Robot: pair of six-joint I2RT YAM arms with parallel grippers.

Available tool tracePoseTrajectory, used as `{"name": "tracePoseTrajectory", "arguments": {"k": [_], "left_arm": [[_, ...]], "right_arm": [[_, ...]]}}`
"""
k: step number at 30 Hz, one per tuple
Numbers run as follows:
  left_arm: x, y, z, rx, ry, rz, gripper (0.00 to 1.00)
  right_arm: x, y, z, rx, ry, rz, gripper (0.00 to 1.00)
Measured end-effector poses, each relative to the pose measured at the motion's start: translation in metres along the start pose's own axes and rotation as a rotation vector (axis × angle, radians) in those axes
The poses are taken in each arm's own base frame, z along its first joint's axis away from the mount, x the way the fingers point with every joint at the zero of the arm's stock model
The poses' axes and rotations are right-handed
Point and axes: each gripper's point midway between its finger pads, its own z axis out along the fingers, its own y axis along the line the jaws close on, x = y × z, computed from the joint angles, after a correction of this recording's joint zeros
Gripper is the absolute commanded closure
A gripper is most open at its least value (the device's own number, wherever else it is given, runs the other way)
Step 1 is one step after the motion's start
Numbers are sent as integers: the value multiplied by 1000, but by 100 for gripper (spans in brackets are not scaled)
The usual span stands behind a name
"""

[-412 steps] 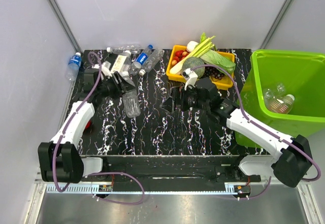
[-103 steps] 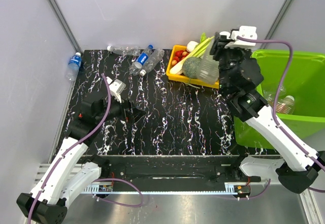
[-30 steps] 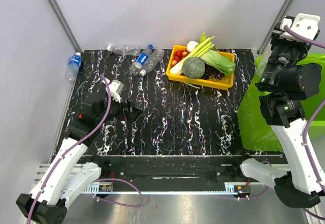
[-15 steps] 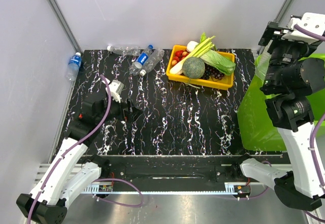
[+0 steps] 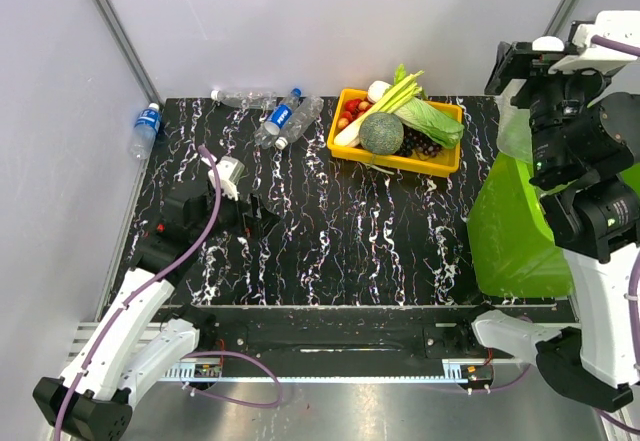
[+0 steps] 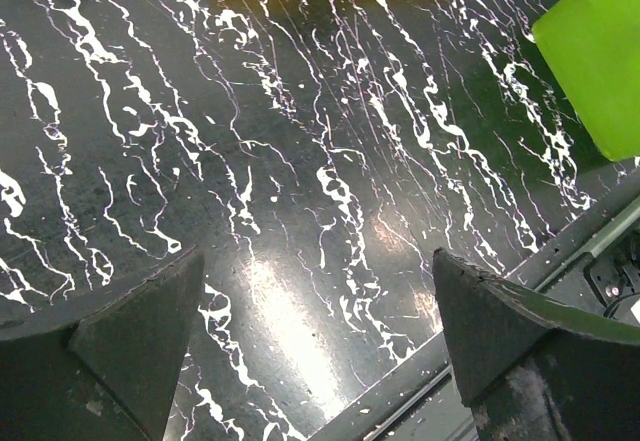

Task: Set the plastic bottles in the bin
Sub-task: Place the plastic bottle in the trash bin.

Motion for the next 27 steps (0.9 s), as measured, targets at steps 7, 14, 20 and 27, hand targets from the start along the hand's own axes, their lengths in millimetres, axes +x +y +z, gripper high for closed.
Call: {"name": "tracePoseTrajectory", "arguments": {"k": [7,14,20,27], "left_arm": [[0,7,1,-39,1,-3,1],[0,10,1,-54,-1,-9,1],[0,9,1,-53,-2,-16,1],[-4,7,-3,-52,-24,-9,1]], "right_arm": [[14,-12,13,117,25,-66,17],[17,-60,-1,385,-28,-240,11],[18,-90,-19,541,32,-349,0],[23,-101,-24,619,97,-437,0]]}}
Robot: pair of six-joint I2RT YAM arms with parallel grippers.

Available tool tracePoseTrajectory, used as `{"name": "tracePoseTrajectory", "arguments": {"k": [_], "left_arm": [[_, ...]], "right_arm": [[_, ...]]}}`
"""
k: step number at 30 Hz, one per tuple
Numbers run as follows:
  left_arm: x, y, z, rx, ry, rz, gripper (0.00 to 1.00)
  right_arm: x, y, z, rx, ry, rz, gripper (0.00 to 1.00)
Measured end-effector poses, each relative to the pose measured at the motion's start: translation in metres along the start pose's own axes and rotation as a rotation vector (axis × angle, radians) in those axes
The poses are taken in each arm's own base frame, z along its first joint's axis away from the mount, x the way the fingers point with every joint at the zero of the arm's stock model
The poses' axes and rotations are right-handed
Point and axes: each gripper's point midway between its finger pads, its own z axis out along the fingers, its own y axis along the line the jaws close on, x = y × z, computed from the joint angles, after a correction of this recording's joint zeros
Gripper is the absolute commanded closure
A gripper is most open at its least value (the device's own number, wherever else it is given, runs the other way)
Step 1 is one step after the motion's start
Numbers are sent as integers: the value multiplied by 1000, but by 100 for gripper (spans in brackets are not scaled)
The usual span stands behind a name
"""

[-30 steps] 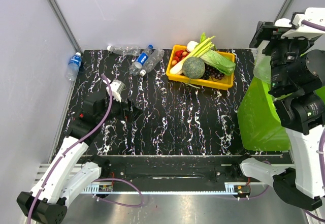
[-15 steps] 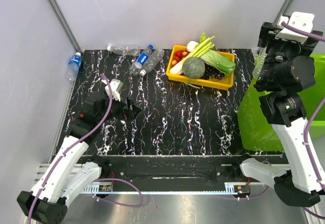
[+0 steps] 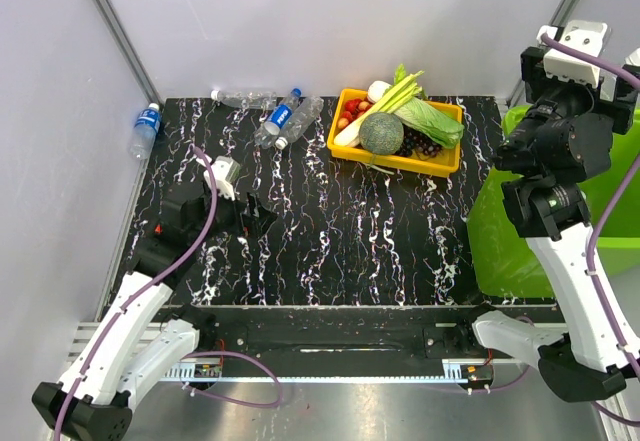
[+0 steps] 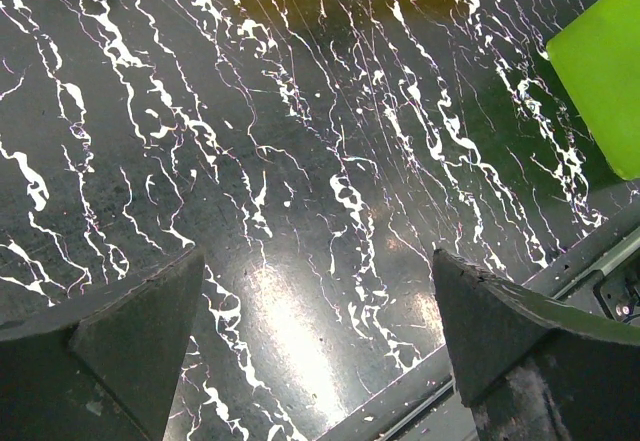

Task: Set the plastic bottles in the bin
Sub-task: Place the plastic bottle in the trash bin.

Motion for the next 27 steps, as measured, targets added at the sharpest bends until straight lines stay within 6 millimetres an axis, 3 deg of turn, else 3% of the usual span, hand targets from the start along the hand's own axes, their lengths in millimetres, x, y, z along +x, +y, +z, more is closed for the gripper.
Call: {"name": "tracePoseTrajectory", "arguments": {"k": [6,13,16,18,21,25,27], "left_arm": [[-1,0,-1,1,-5,2,1],[-2,-1,-2,0,-11,3,1],[-2,3,-2,-18,-14,3,1],[-3,8,-2,-47,-16,2,1],[-5,23,0,-136,-11,-8,1],[-20,49,1,-300,-16,-32,1],[-35,64,2,-384,-36,-39,1]], "right_arm": [[0,-6,1,36,18,-36,1],[-15,-21,4,72,16,-14,1],[-17,-18,4,43,22,22,1],[-18,-7,4,-15,31,55,1],[-14,25,2,-143,53,99,0],[2,87,-17,-359,103,125,3],[11,129,-38,-499,126,130,5]]}}
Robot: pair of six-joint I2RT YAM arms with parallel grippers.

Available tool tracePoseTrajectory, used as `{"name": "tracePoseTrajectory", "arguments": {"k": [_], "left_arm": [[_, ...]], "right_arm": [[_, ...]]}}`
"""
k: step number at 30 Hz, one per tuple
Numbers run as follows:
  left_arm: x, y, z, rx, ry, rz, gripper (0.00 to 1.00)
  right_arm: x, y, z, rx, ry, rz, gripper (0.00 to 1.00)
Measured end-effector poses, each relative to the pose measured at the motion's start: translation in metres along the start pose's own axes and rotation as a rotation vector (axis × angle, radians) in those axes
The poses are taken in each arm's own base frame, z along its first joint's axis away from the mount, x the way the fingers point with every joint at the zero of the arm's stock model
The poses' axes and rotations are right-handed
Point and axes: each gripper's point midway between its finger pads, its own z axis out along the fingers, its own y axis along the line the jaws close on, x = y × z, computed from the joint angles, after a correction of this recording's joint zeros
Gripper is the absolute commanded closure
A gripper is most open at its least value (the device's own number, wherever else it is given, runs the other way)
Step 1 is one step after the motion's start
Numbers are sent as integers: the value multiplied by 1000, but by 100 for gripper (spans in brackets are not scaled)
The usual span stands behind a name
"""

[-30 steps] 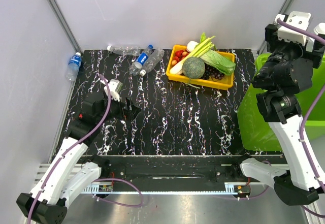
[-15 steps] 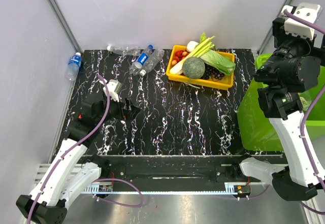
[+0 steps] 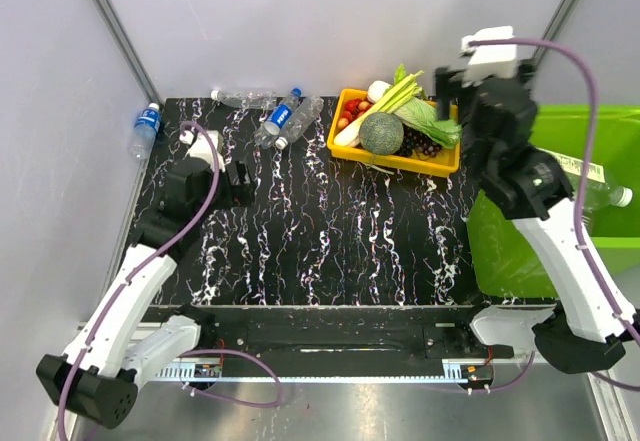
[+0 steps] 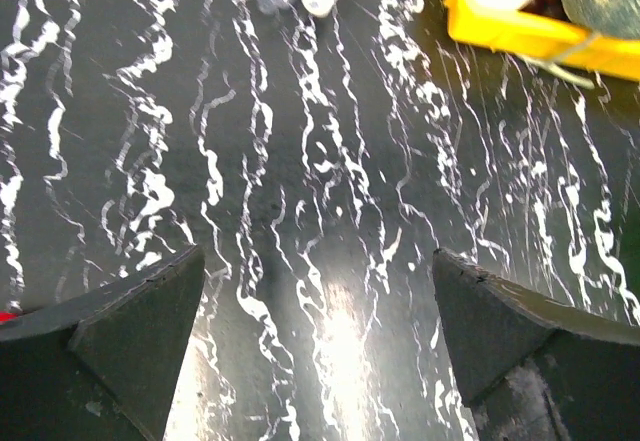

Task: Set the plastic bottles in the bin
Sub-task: Place the plastic bottle in the trash bin, then pick up the plastic bottle at the center of the board.

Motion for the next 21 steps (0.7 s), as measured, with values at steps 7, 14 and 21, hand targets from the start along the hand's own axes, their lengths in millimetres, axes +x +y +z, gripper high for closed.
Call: {"name": "tracePoseTrajectory", "arguments": {"k": [7,14,21], "left_arm": [[-58,13,38,-87,-13,30,7],[-107,49,138,-143,37,75,8],[-83,84,247,-73,184,47,12]], "right_arm": [[65,147,-43,-510,111,-10,9],[103,214,-94,-858,189,106,11],[110,227,-116,-970,180,146,10]]}}
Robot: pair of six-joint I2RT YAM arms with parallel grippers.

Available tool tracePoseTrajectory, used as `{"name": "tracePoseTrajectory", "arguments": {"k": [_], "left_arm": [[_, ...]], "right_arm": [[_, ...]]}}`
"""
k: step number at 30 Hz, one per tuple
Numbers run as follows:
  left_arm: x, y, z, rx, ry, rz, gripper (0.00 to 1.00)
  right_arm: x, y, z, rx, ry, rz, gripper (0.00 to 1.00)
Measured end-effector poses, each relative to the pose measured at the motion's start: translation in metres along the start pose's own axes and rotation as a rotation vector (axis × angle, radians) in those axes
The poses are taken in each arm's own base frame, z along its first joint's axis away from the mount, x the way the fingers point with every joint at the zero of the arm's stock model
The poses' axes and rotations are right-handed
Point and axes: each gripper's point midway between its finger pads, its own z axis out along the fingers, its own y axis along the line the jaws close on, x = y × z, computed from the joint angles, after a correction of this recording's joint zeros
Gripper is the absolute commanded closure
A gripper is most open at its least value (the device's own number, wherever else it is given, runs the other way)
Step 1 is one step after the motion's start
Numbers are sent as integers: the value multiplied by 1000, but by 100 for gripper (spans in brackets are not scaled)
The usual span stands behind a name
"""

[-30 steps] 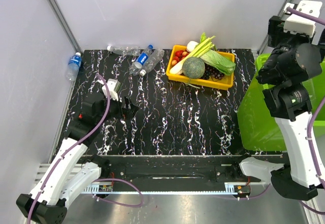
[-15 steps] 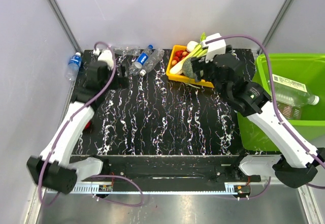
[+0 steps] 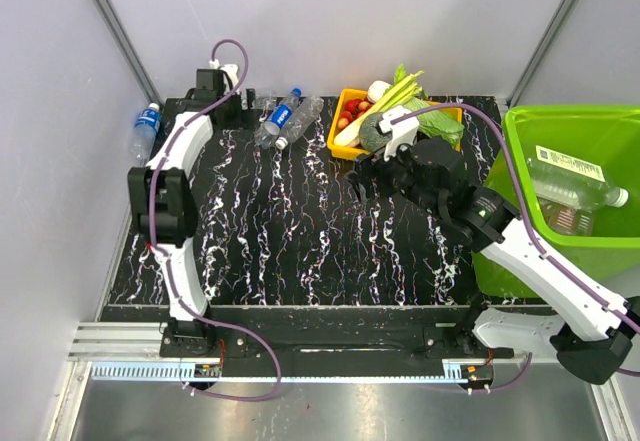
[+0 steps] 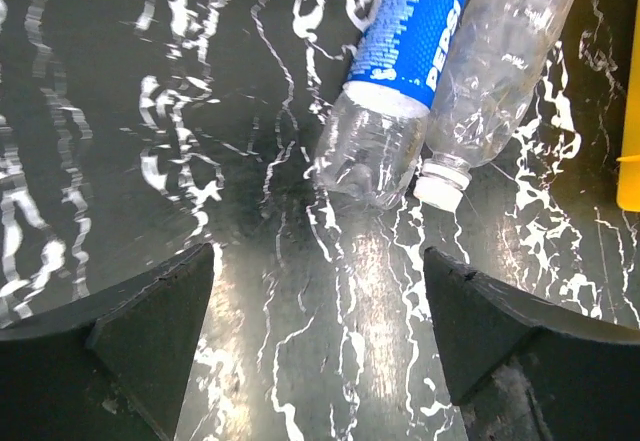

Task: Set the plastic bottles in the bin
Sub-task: Pick up the plastic bottle at the center of the board.

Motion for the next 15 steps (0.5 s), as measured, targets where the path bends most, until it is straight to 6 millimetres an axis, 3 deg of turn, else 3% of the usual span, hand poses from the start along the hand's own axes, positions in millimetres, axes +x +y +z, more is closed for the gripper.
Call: {"name": "tracePoseTrajectory", "arguments": {"k": [5,8,15], "left_arm": [[34,-10,57,88,105,-12,12],[46,-15,78,115,141,-16,12],[43,-15,100,107,141,-20,19]], "right_arm": [[-6,3,-5,-25,-44,6,9],[-11,8,-4,-48,-61,5,9],[-8,12,4,-67,-51,-4,7]]}}
